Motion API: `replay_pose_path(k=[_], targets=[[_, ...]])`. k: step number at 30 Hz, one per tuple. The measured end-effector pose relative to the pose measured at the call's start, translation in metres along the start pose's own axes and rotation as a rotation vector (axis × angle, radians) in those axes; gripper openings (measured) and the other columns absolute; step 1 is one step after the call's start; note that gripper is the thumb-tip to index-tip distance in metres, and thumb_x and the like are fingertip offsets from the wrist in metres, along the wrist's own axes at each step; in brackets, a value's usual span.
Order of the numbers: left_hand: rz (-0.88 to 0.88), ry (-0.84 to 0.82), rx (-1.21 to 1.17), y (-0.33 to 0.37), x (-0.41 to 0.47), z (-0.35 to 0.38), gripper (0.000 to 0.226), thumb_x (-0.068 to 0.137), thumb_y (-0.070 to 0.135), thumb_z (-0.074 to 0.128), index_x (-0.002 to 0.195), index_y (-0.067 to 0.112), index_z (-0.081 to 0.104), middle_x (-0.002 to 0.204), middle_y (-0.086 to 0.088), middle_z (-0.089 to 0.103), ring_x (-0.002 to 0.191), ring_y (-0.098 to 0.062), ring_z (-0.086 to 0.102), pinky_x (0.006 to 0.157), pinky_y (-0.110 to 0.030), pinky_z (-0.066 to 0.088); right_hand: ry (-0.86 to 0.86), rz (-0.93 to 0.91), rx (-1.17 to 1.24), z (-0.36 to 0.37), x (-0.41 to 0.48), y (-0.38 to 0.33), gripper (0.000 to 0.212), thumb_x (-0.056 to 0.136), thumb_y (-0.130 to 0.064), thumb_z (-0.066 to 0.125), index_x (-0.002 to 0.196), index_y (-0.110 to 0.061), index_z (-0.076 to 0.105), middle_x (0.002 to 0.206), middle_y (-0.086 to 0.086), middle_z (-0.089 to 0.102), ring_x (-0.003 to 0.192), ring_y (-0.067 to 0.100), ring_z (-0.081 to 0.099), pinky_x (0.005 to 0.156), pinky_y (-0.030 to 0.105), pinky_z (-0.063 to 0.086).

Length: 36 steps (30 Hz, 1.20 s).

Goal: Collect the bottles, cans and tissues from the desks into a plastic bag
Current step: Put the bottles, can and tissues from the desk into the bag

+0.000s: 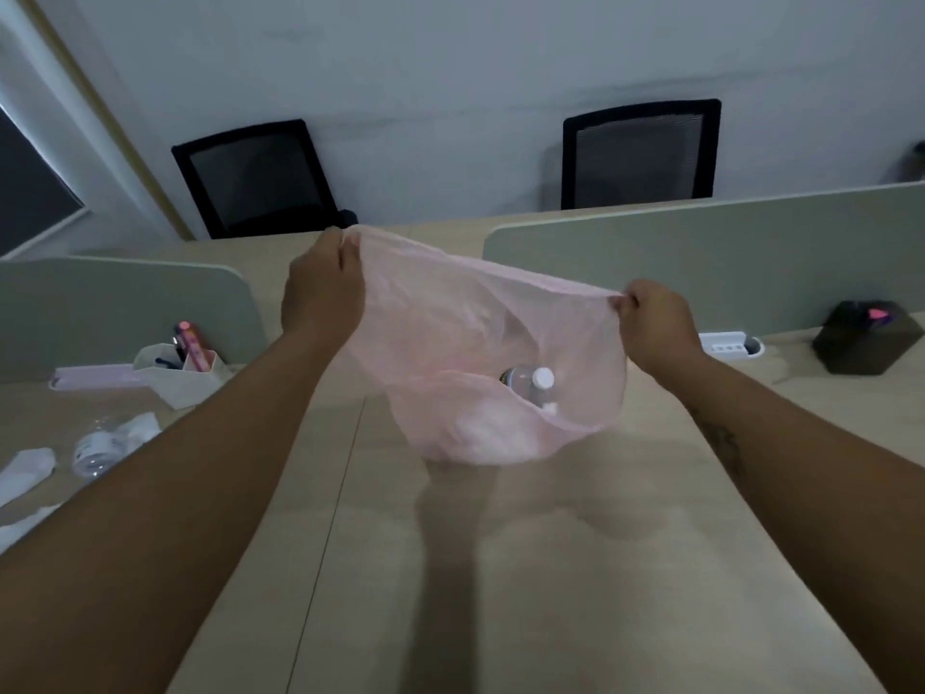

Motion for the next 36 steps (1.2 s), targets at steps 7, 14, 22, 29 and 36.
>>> replay_pose_path(k=[7,14,22,29,36], targets=[[0.017,-0.004,-0.008,0.043,-0.006,0.023,0.038,0.104,0.040,0.030,0.085,0.012,0.048,0.087,-0.016,0.060,0.077,-0.032,0.052,0.065,-0.036,0.038,0.058,-0.018,-0.031,-0.040,0.039,0.014,0.032,0.101,-0.031,0.037,0.084,-0.008,0.051,0.084,0.015,0.057,0.075,0.033,0.050,0.066,0.038,0.042],[0.036,0.000,-0.124,0.079,-0.027,0.065,0.039,0.104,0.035,0.035,0.085,0.006,0.054,0.079,-0.009,0.059,0.073,-0.028,0.053,0.064,-0.036,0.039,0.120,0.054,-0.027,-0.069,0.045,0.056,0.029,0.101,-0.029,0.038,0.083,-0.010,0.052,0.087,0.018,0.058,0.076,0.033,0.050,0.065,0.034,0.036],[0.132,0.011,-0.238,0.115,-0.039,0.098,0.040,0.105,0.033,0.034,0.085,0.003,0.052,0.074,-0.008,0.052,0.070,-0.027,0.047,0.060,-0.035,0.031,0.123,0.147,-0.045,-0.113,0.037,0.095,0.031,0.098,-0.028,0.044,0.079,-0.006,0.053,0.083,0.021,0.060,0.077,0.037,0.058,0.069,0.042,0.049],[0.363,-0.442,-0.336,0.148,-0.108,0.180,0.037,0.102,0.037,0.042,0.076,0.011,0.043,0.064,0.001,0.048,0.068,-0.029,0.048,0.060,-0.035,0.032,-0.046,0.363,-0.054,-0.154,-0.066,0.154,0.046,0.090,-0.037,0.063,0.131,-0.019,0.052,0.106,0.007,0.060,0.091,0.022,0.053,0.070,0.026,0.044],[0.587,-0.705,-0.279,0.161,-0.193,0.223,0.037,0.096,0.059,0.040,0.099,0.023,0.047,0.083,-0.005,0.062,0.077,-0.033,0.058,0.069,-0.042,0.050,0.081,0.472,-0.321,-0.190,-0.245,0.171,0.043,0.089,-0.043,0.060,0.128,-0.026,0.056,0.112,-0.003,0.059,0.101,0.014,0.053,0.085,0.032,0.046]])
Point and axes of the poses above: each hand's wrist, its own x-axis towards the middle knuckle, its own z-axis out of the palm, y = z × x, the point moved 5 cm from there along x, towards the middle knuckle
